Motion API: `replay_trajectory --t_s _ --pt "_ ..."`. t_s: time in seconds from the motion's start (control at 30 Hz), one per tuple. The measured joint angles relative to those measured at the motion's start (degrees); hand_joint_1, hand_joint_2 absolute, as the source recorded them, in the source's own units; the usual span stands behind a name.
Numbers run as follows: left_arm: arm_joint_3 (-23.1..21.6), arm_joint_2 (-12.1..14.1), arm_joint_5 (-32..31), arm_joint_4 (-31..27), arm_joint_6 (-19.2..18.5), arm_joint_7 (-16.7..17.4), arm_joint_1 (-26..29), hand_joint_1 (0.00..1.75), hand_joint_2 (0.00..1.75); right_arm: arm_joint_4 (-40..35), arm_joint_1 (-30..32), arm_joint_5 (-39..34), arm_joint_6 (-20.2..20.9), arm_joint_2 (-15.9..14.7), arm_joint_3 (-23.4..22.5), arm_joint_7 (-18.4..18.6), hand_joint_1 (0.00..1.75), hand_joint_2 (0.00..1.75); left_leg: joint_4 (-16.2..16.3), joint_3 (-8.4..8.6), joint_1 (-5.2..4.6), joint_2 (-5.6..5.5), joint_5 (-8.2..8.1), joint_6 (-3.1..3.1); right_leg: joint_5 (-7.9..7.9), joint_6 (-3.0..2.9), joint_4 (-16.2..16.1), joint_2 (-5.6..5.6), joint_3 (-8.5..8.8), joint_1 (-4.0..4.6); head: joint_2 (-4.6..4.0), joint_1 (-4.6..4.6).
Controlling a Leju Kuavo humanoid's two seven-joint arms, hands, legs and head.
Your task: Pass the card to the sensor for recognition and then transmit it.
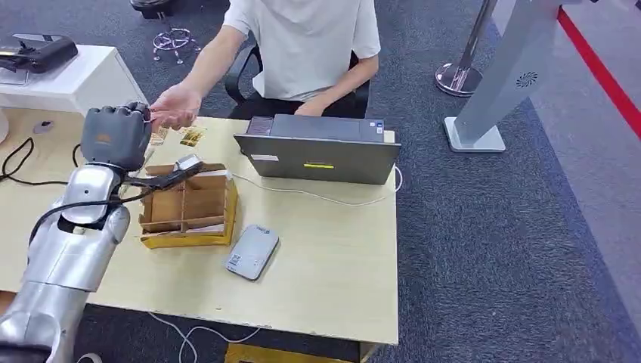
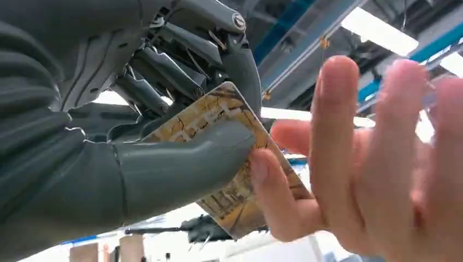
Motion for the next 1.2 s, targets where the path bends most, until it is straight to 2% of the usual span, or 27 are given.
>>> replay_trajectory --t_s 0.03,0.07,0.17,0.4,0.5,0.67,0.73,0.83,0.87,0.97,1.03,1.07,1.13,1.17,1.2 --pt "0.1 0.1 0.0 1.3 0.2 0.0 -0.5 1.75 1.75 0.0 0.0 0.0 0.0 0.0 0.0 0.0 0.00 1.75 0.0 0.00 0.00 0.00 -0.01 0.00 0.00 0.00 0.0 0.00 0.00 0.00 0.00 -0.04" --pt "0.2 0.2 0.1 2.9 0.5 0.0 -0.9 0.00 1.75 0.0 0.1 0.0 0.0 0.0 0.0 0.1 0.00 1.75 0.0 -0.01 0.00 -0.01 -0.01 0.00 -0.01 0.01 0.0 -0.01 0.00 0.00 0.00 -0.02" --pt "0.4 0.5 0.5 5.6 0.8 -0.2 -1.1 0.00 1.75 0.0 0.1 0.0 -0.1 0.0 0.1 0.3 0.00 1.75 0.0 -0.02 0.00 -0.01 -0.02 0.01 -0.02 0.01 0.0 -0.02 -0.01 0.00 0.00 -0.04" --pt "0.7 0.5 1.6 7.4 1.0 -1.0 -1.0 0.00 1.75 0.0 0.1 0.0 -0.1 0.0 0.1 0.5 0.00 1.75 0.0 -0.04 0.00 -0.01 -0.02 0.01 -0.01 0.01 0.0 -0.02 -0.03 0.00 0.00 -0.02" --pt "0.8 0.6 2.0 7.2 2.4 -1.8 0.1 0.00 1.75 0.0 0.1 0.0 -0.1 0.0 0.1 0.4 0.00 1.75 0.0 -0.04 0.00 -0.01 -0.02 0.01 -0.01 0.01 0.0 -0.02 -0.03 0.00 0.00 -0.04" --pt "1.0 0.6 2.2 6.1 2.6 -1.9 2.0 0.00 1.75 0.0 0.1 0.0 -0.1 0.0 0.1 0.3 0.00 1.75 0.0 -0.05 0.00 -0.02 -0.02 0.01 -0.02 0.01 0.0 -0.03 -0.03 0.00 0.00 -0.04" --pt "1.2 0.8 3.2 5.0 2.8 -2.6 2.9 0.00 1.75 0.0 0.1 0.0 -0.1 0.0 0.1 0.1 0.00 1.75 0.0 -0.06 0.00 -0.01 -0.02 0.01 -0.02 0.01 0.0 -0.02 -0.02 0.00 0.00 0.00" --pt "2.1 2.1 9.6 -1.3 3.4 -6.3 8.2 0.00 1.75 0.0 0.2 -0.9 -0.2 0.1 -0.2 -0.6 0.00 1.75 0.0 -0.04 -0.01 0.13 -0.09 -0.01 -0.03 0.01 0.0 0.11 -0.01 0.00 0.00 0.00" --pt "3.3 3.1 14.6 -6.0 3.4 -8.1 13.1 0.00 1.75 0.0 0.4 -1.6 -0.3 0.2 -0.7 -0.8 0.00 1.75 -0.1 0.04 -0.01 0.30 -0.19 -0.09 -0.05 0.00 0.0 0.30 -0.02 -0.01 0.00 0.07" --pt "9.8 5.8 28.0 -16.5 3.7 -12.6 25.4 0.00 1.75 0.0 1.0 -3.3 -0.6 0.2 -2.1 -1.4 0.00 1.75 -0.1 0.25 0.00 0.69 -0.43 -0.13 -0.24 -0.10 0.0 0.68 -0.05 0.00 0.00 0.00" --pt "17.9 6.8 41.2 -21.3 1.9 -18.9 33.2 0.00 1.75 0.0 1.5 -3.9 -1.1 0.2 -3.1 -1.6 0.00 1.75 -0.1 0.23 0.04 0.72 -0.52 -0.20 -0.38 -0.11 0.0 0.72 -0.04 0.03 0.00 0.00" --pt "23.6 7.2 49.8 -21.6 -1.9 -23.3 35.9 0.00 1.75 0.0 1.6 -4.0 -1.4 0.2 -3.6 -1.7 0.00 1.75 -0.1 0.24 0.05 0.70 -0.56 -0.20 -0.47 -0.14 0.1 0.70 -0.03 0.03 0.00 0.02" --pt "37.0 7.2 63.2 -20.5 -12.5 -28.3 38.7 0.00 1.75 0.0 1.6 -4.1 -2.0 0.2 -4.3 -1.7 0.00 1.75 -0.2 0.19 0.20 0.72 -0.58 -0.23 -0.53 -0.14 0.1 0.70 -0.06 0.16 0.00 0.00" --pt "44.7 7.3 67.0 -18.0 -17.2 -30.7 38.7 0.00 1.75 0.0 1.5 -4.0 -2.4 0.2 -4.6 -1.7 0.00 1.75 -0.2 0.22 0.27 0.72 -0.62 -0.29 -0.54 -0.15 0.1 0.70 -0.07 0.23 0.00 0.00" --pt "51.0 7.7 68.0 -15.5 -20.2 -33.1 38.7 0.00 1.75 0.0 1.5 -3.9 -2.4 0.2 -4.9 -1.6 0.00 1.75 -0.2 0.25 0.32 0.73 -0.62 -0.29 -0.57 -0.20 0.1 0.71 -0.06 0.27 0.00 0.00"
